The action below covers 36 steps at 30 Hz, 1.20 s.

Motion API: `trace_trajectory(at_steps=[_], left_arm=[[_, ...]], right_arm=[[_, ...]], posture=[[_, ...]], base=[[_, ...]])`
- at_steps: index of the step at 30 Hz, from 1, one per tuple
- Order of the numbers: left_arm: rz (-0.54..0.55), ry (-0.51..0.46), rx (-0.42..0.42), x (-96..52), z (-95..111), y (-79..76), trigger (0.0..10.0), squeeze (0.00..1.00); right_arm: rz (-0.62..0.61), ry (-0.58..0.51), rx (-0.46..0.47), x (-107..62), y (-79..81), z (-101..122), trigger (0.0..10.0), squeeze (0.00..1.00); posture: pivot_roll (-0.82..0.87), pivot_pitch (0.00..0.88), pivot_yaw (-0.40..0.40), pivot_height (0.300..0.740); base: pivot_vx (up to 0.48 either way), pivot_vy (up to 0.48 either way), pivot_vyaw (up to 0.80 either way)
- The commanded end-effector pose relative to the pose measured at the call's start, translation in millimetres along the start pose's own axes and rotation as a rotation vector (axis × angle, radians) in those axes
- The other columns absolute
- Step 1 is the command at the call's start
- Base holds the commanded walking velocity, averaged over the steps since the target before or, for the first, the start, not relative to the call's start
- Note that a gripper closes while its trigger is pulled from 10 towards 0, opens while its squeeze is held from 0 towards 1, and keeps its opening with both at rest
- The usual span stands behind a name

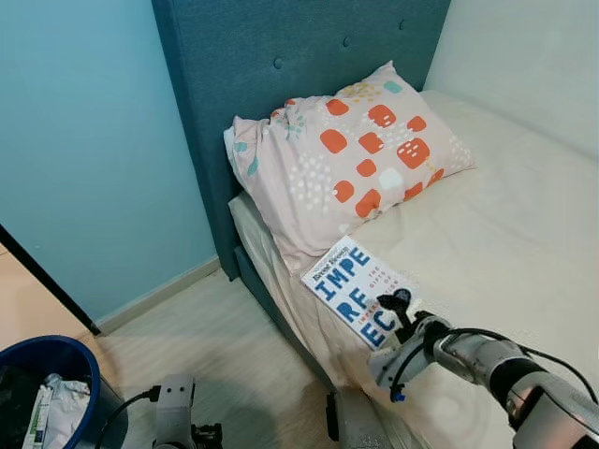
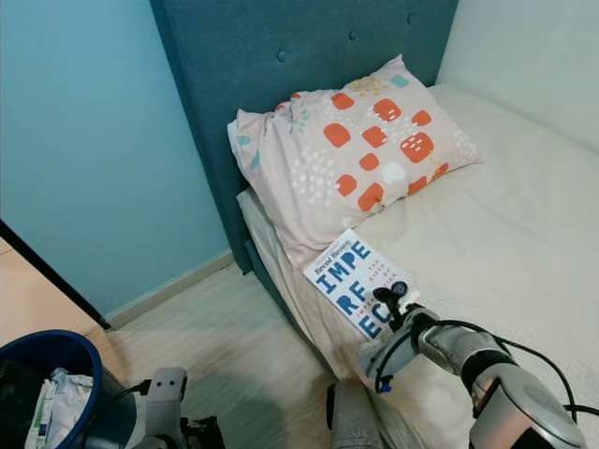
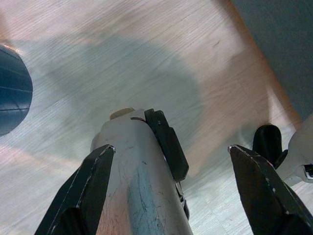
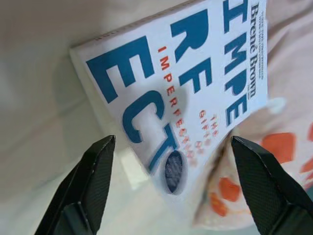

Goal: Clean up the room

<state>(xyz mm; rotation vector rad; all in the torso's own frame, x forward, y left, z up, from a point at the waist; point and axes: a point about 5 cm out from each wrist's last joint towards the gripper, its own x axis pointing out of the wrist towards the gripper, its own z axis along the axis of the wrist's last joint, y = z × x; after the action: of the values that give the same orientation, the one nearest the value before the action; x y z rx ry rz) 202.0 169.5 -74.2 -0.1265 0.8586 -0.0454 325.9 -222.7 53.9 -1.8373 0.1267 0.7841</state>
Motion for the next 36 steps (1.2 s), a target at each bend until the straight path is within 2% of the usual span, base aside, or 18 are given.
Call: trace_trajectory(at_steps=[1, 2, 3, 4, 5, 6, 7, 9, 10, 11, 12, 13, 14, 17, 19, 21, 24, 36], left_arm=[[0.0, 0.161, -0.016, -8.4, -38.7, 0.7, 10.0, 0.0], [-0.002, 0.159, -0.016, -7.9, -37.6, 0.0, 10.0, 0.0], [-0.002, 0.159, -0.016, -7.9, -37.6, 0.0, 10.0, 0.0], [-0.005, 0.155, -0.019, -7.2, -36.0, -1.0, 10.0, 0.0], [-0.005, 0.155, -0.019, -7.2, -36.0, -1.0, 10.0, 0.0], [-0.008, 0.151, -0.024, -6.6, -34.4, -2.0, 10.0, 0.0], [-0.012, 0.147, -0.029, -6.0, -32.9, -2.8, 10.0, 0.0], [-0.012, 0.147, -0.029, -6.0, -32.9, -2.8, 10.0, 0.0], [-0.014, 0.145, -0.032, -5.5, -31.7, -3.4, 10.0, 0.0], [-0.014, 0.141, -0.038, -5.2, -30.5, -3.2, 10.0, 0.0], [-0.013, 0.139, -0.042, -5.0, -29.7, -3.0, 10.0, 0.0], [-0.013, 0.139, -0.042, -5.0, -29.7, -3.0, 10.0, 0.0], [-0.009, 0.134, -0.052, -4.7, -28.3, -2.3, 10.0, 0.0], [-0.007, 0.132, -0.057, -4.6, -27.9, -2.0, 10.0, 0.0], [0.007, 0.13, -0.061, -4.6, -26.7, 0.1, 10.0, 0.0], [0.024, 0.145, -0.053, -4.6, -27.0, 1.9, 10.0, 0.0], [0.042, 0.144, -0.05, -4.2, -25.3, 3.0, 10.0, 0.0], [0.063, 0.105, -0.019, -1.8, -14.2, 5.3, 10.0, 0.0]], right_arm=[[0.018, -0.006, 0.057, -1.9, -2.5, -3.2, 10.0, 1.0], [0.048, -0.012, 0.117, -2.9, -4.7, -5.0, 10.0, 1.0], [0.048, -0.012, 0.117, -2.9, -4.7, -5.0, 10.0, 1.0], [0.068, -0.005, 0.218, -2.7, -10.1, -7.4, 10.0, 0.0], [0.068, -0.005, 0.218, -2.7, -10.1, -7.4, 10.0, 0.0], [0.067, -0.007, 0.338, -1.0, -18.7, -7.5, 10.0, 0.0], [0.037, -0.006, 0.499, 3.0, -30.6, -6.0, 10.0, 0.0], [0.037, -0.006, 0.499, 3.0, -30.6, -6.0, 10.0, 0.0], [0.006, -0.016, 0.649, 6.5, -39.7, -3.4, 10.0, 0.0], [-0.052, -0.037, 0.841, 12.9, -47.2, 5.7, 10.0, 0.0], [-0.083, -0.052, 0.965, 16.7, -50.3, 12.0, 10.0, 0.0], [-0.083, -0.052, 0.965, 16.7, -50.3, 12.0, 10.0, 0.0], [-0.126, -0.066, 1.145, 22.8, -49.1, 24.1, 10.0, 0.0], [-0.137, -0.064, 1.203, 24.7, -47.3, 28.3, 10.0, 0.0], [-0.182, -0.052, 1.447, 31.2, -35.4, 46.5, 10.0, 0.0], [-0.199, 0.002, 1.602, 33.4, -19.9, 56.8, 10.0, 0.0], [-0.177, 0.038, 1.665, 34.2, -5.4, 68.4, 10.0, 0.0], [-0.081, -0.014, 1.651, 37.6, 7.7, 102.6, 10.0, 0.0]], posture=[[-0.2, 0.164, -0.01, 0.602], [-0.2, 0.154, -0.01, 0.602], [-0.2, 0.154, -0.01, 0.602], [-0.19, 0.139, -0.012, 0.602], [-0.19, 0.139, -0.012, 0.602], [-0.19, 0.133, -0.011, 0.602], [-0.19, 0.121, -0.012, 0.602], [-0.19, 0.121, -0.012, 0.602], [-0.19, 0.115, -0.013, 0.602], [-0.18, 0.111, -0.014, 0.607], [-0.18, 0.111, -0.014, 0.612], [-0.18, 0.111, -0.014, 0.612], [-0.17, 0.106, -0.012, 0.622], [-0.17, 0.106, -0.012, 0.627], [-0.17, 0.1, -0.004, 0.637], [-0.16, 0.093, 0.003, 0.647], [-0.16, 0.09, 0.013, 0.662], [-0.17, 0.074, 0.012, 0.712]], base=[[0.0, 0.0, 0.0], [0.0, 0.0, 0.0], [0.0, 0.0, 0.0], [0.0, 0.0, 0.0], [0.0, 0.0, 0.0], [0.0, 0.0, 0.0], [0.0, 0.0, 0.0], [0.0, 0.0, 0.0], [0.0, 0.0, 0.0], [0.0, 0.0, 0.0], [0.0, 0.0, 0.0], [0.0, 0.0, 0.0], [0.0, 0.0, 0.0], [0.0, 0.0, 0.0], [0.0, 0.0, 0.0], [-0.127, 0.0, 0.0], [-0.405, 0.0, 0.0], [-0.04, 0.0, 0.0]])
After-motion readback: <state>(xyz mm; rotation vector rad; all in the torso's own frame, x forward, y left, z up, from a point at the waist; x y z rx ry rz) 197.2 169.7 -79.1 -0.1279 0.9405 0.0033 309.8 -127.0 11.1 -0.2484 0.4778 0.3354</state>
